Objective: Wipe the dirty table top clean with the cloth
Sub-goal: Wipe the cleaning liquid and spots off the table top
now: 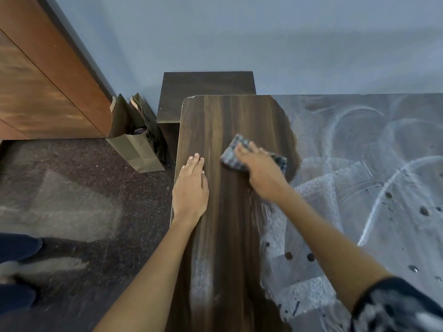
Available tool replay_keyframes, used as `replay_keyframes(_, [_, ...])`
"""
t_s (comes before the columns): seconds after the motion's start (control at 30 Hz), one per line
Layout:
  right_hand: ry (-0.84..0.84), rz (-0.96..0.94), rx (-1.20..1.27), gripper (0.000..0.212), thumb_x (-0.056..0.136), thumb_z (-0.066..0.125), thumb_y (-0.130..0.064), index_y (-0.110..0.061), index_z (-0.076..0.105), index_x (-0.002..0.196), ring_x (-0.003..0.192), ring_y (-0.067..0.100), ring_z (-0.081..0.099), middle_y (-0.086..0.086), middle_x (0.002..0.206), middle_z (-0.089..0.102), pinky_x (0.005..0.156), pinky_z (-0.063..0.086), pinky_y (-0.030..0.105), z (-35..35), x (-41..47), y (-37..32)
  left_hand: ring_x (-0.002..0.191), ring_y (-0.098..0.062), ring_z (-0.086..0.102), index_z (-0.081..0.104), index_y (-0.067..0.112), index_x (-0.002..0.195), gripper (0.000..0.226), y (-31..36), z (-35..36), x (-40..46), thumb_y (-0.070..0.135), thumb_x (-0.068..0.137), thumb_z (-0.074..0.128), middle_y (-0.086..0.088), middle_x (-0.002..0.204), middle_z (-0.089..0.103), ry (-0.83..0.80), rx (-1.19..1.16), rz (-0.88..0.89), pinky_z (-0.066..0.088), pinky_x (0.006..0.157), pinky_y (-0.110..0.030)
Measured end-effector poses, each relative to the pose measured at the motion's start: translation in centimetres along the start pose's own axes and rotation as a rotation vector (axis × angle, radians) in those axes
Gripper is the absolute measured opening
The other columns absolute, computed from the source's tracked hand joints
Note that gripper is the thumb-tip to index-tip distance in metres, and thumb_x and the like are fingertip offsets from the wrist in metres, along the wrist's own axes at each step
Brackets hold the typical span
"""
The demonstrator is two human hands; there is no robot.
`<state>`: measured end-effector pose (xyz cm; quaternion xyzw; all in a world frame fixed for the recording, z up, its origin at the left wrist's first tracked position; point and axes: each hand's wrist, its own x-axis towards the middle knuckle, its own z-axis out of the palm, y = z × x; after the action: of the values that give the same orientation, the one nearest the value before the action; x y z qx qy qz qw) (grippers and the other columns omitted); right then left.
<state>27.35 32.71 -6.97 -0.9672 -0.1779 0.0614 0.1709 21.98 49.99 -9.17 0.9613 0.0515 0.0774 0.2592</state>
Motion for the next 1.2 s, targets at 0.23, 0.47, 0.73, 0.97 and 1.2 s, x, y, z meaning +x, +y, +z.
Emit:
replay_keyframes(0.23, [-0.018, -0.028, 0.005, 0.076, 0.082, 0.037, 0.015, -0.02, 0.018, 0.147, 0.145, 0.015, 0.005, -0.008, 0.154, 0.012, 0.114, -0.004, 0.024, -1.3, -7.6, 2.9, 0.136, -0.013, 0.033, 0.048, 0.01, 0.132, 0.037, -0.1, -0.4, -2.7, 0.011, 0.097, 0.036, -0.002, 0.143, 0.044, 0.02, -0.05, -0.03, 0.025, 0.112, -0.028])
replay_keyframes(0.47, [-0.009, 0.033, 0.02, 0.072, 0.082, 0.038, 0.014, -0.014, 0.021, 0.147, 0.144, 0.021, 0.011, 0.003, 0.156, 0.019, 0.118, 0.005, 0.033, -0.5, -1.5, -1.3, 0.136, -0.014, 0.032, 0.048, 0.009, 0.133, 0.038, 0.3, -0.7, -4.5, 0.009, 0.096, 0.038, -0.002, 0.143, 0.043, 0.027, -0.045, -0.074, 0.021, 0.111, -0.024])
replay_keyframes(0.73, [-0.097, -0.141, 0.042, 0.073, 0.081, 0.036, 0.008, -0.019, 0.021, 0.147, 0.145, 0.018, 0.006, -0.004, 0.155, 0.016, 0.113, -0.004, 0.024, -0.3, -9.8, 0.6, 0.135, -0.014, 0.034, 0.049, 0.009, 0.131, 0.037, 0.1, -0.9, -6.4, 0.007, 0.095, 0.04, -0.003, 0.141, 0.046, 0.029, -0.059, -0.063, 0.024, 0.111, -0.026])
replay_keyframes(0.97, [-0.007, -0.022, 0.056, 0.066, 0.086, 0.038, 0.007, -0.016, 0.023, 0.146, 0.145, 0.021, 0.009, 0.002, 0.156, 0.018, 0.116, 0.003, 0.03, 0.4, -2.7, -3.8, 0.134, -0.017, 0.037, 0.05, 0.008, 0.131, 0.038, 0.5, -1.3, -8.6, 0.006, 0.094, 0.043, -0.004, 0.14, 0.046, 0.032, -0.017, -0.09, 0.021, 0.109, -0.024])
replay_keyframes(1.2, [-0.103, -0.192, 0.068, 0.074, 0.083, 0.04, 0.009, -0.022, 0.02, 0.147, 0.143, 0.012, 0.0, -0.009, 0.154, 0.012, 0.111, -0.01, 0.022, 0.9, -12.1, -3.0, 0.134, -0.013, 0.034, 0.049, 0.008, 0.132, 0.038, 0.0, -1.6, -11.6, 0.007, 0.094, 0.042, -0.004, 0.141, 0.045, 0.005, -0.022, -0.056, 0.028, 0.11, -0.031])
